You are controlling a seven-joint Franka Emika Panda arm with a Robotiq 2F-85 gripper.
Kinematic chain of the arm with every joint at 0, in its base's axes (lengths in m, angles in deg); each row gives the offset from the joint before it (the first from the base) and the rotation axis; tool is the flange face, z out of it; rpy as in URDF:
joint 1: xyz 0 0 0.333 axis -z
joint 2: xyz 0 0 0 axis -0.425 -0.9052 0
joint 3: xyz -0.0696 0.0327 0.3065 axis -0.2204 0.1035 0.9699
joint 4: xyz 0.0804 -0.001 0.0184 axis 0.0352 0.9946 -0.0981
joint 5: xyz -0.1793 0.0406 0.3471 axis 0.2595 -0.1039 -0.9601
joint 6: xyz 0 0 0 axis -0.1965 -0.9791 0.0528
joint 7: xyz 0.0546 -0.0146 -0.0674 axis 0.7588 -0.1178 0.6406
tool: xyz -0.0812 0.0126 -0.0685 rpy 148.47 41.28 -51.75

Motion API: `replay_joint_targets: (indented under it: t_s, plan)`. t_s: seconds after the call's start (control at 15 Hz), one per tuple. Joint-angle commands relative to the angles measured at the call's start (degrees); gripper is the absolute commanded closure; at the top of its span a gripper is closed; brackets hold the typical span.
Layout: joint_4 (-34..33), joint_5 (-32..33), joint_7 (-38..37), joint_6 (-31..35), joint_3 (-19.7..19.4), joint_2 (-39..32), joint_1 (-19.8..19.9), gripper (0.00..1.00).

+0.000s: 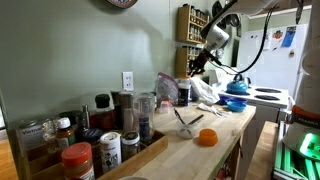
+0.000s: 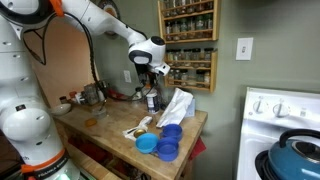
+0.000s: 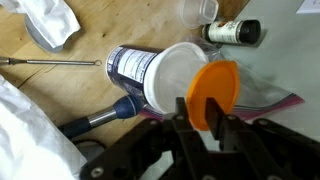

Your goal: Place the orange lid on top of the container on the blue jar

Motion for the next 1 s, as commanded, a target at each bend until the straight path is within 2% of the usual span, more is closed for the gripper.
replay_joint_targets:
  t_s: [0.0, 0.2, 0.33, 0.4, 0.53, 0.67, 0.87, 0.93]
  plan:
    - [1.32, -0.51, -1.19, 3.45, -0.10, 0.99, 0.16, 0.42]
    - [2.66, 3.49, -2.07, 7.19, -0.44, 3.05, 0.26, 0.20]
    - [4.26, 9.73, -3.40, 8.64, -0.54, 4.90, 0.24, 0.05]
    - [5.53, 14.29, -5.24, 10.13, -0.47, 5.93, 0.17, 0.01]
    - [8.01, 21.92, -7.12, 10.27, -0.42, 8.63, 0.34, 0.00]
    - [10.58, 26.07, -4.71, 7.75, -0.65, 12.41, 0.38, 0.00]
    - [14.25, 25.61, 4.68, 5.57, -1.47, 18.16, -1.00, 0.00]
    - [9.82, 25.40, -0.15, 7.09, -1.36, 12.52, -0.82, 0.00]
